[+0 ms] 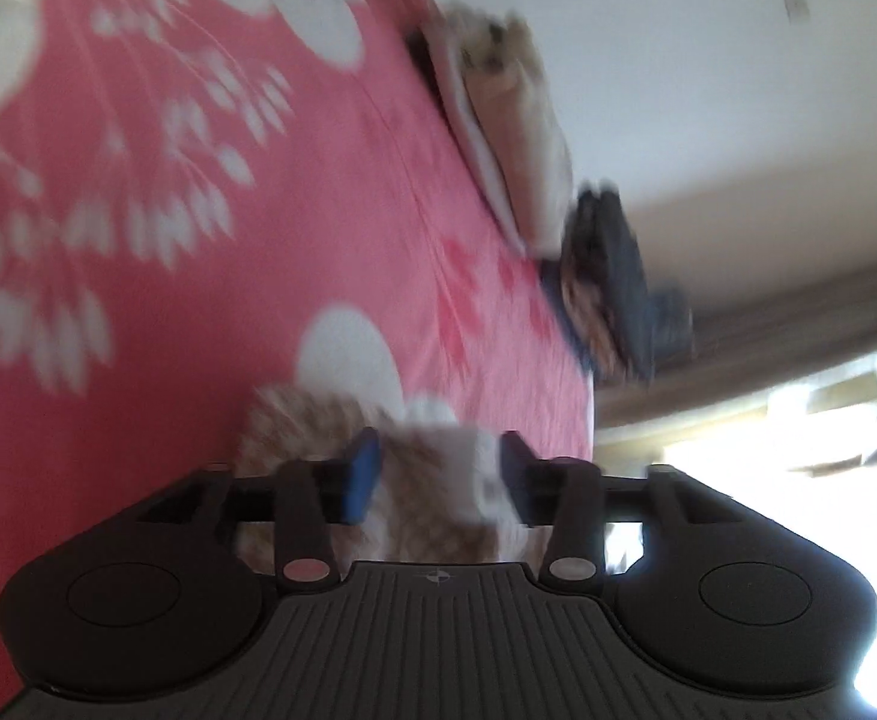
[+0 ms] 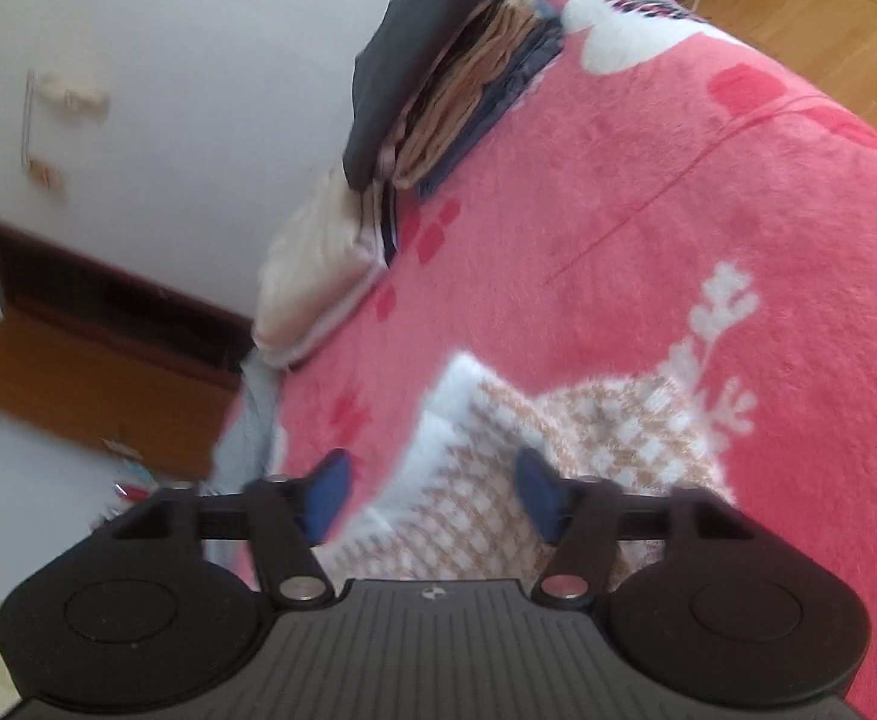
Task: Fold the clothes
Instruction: 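Lift the edge with both grippers and fold the cardigan in half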
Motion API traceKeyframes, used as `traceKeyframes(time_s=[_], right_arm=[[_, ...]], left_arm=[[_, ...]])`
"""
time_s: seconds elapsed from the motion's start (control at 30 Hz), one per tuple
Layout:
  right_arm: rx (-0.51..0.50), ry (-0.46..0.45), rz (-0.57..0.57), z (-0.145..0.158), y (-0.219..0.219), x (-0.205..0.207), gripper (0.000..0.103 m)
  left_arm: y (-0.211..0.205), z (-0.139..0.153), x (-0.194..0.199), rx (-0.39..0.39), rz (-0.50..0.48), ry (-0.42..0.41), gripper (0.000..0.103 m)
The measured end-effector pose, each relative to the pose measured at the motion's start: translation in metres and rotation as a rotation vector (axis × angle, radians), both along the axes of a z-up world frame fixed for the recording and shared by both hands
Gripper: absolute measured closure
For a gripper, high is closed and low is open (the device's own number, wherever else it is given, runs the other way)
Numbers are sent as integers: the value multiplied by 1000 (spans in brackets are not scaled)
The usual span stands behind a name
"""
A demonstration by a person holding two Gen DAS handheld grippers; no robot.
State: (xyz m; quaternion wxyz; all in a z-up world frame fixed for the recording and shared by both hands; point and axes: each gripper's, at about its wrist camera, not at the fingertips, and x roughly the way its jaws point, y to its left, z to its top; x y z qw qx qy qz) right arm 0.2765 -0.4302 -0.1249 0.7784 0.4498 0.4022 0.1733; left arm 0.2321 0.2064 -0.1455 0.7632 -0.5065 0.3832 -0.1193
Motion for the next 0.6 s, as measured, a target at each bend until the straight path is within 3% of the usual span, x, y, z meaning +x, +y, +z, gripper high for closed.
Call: traceKeyframes(time_s=[0.13,0.23,0.4,0.6], right_arm=[[-28,-17,-54,16,-20,-21,28],[-71,-38,-30,28,-28,-49,27],[-266,-42,37,32,-19,-100,27],[-496,-45,155,27,5,-130,35]], left_arm=[[11,19,-25,69,1,-25,51],[-7,32,-48,203,-129,-57,51],[-52,32,-79,418,-340,-75,51],[-66,23,-104,459,-361,-80,54]])
